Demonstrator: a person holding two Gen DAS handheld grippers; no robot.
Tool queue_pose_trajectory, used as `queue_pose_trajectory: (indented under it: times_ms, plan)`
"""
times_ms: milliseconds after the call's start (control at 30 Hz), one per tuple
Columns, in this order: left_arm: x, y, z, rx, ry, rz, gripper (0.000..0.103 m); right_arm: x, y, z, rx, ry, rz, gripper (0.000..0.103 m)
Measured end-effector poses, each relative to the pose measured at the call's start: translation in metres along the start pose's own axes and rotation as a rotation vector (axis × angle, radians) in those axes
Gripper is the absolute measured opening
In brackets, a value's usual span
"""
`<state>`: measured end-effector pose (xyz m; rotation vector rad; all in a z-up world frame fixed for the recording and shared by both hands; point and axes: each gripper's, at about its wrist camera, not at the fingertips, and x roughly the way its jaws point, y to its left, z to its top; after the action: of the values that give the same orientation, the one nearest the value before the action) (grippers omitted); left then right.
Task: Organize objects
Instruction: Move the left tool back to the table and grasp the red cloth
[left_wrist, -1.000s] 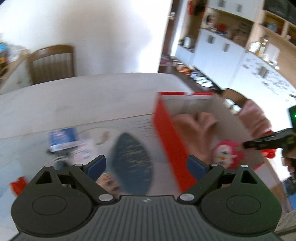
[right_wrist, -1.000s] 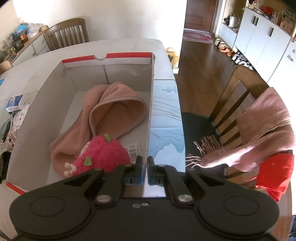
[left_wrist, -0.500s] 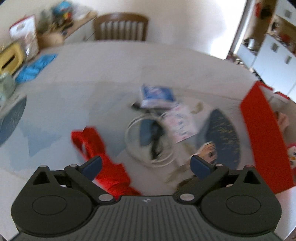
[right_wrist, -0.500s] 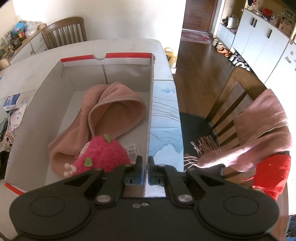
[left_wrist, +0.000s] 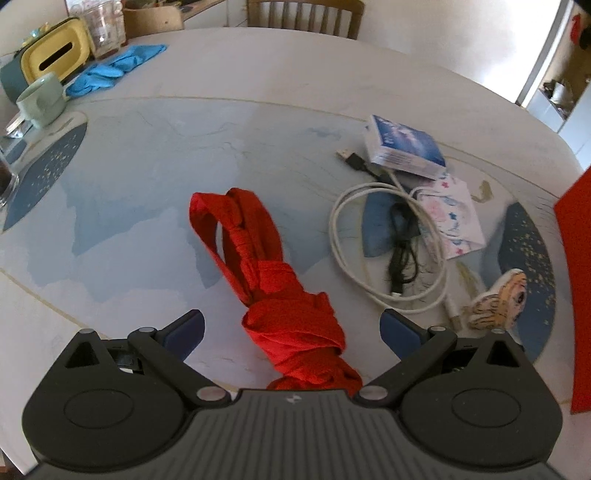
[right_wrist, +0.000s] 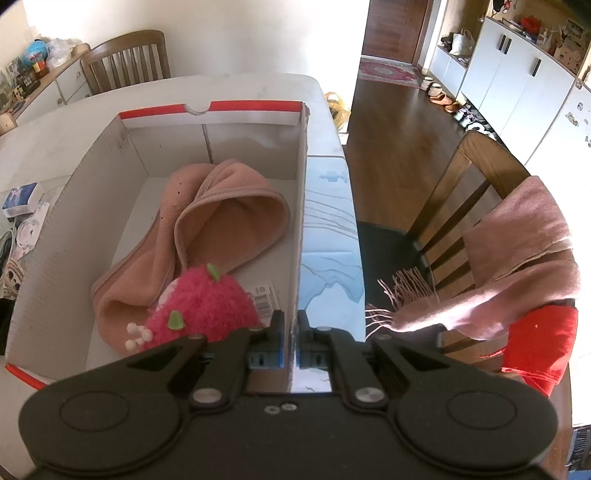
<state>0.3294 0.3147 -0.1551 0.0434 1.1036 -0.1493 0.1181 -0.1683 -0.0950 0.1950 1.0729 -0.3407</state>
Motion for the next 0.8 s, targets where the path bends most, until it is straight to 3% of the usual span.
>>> queue_pose_trajectory:
  times_ms: [100, 167, 233, 367, 433, 800]
  plan:
    - [0.006, 0.000, 0.000, -0.004, 0.006, 0.009, 0.100, 0.001, 0.000, 0.000, 0.001, 0.001, -0.001, 0.005]
    - [0.007, 0.001, 0.000, 0.005, 0.006, 0.017, 0.090, 0.001, 0.000, -0.001, 0.003, 0.002, -0.001, 0.005]
    - [0.008, 0.001, 0.001, 0.004, 0.013, 0.009, 0.073, 0.001, 0.000, -0.001, 0.004, 0.002, -0.001, 0.005]
    - [0.006, 0.002, 0.000, 0.010, -0.002, -0.002, 0.061, 0.002, -0.001, -0.001, 0.007, 0.004, 0.000, 0.004]
    - [0.004, 0.002, -0.001, 0.017, -0.009, -0.009, 0.050, 0.002, -0.001, -0.001, 0.007, 0.005, 0.000, 0.003]
    - [-0.009, 0.008, 0.001, 0.025, -0.048, 0.014, 0.039, 0.005, -0.003, -0.002, 0.011, 0.014, 0.005, 0.002]
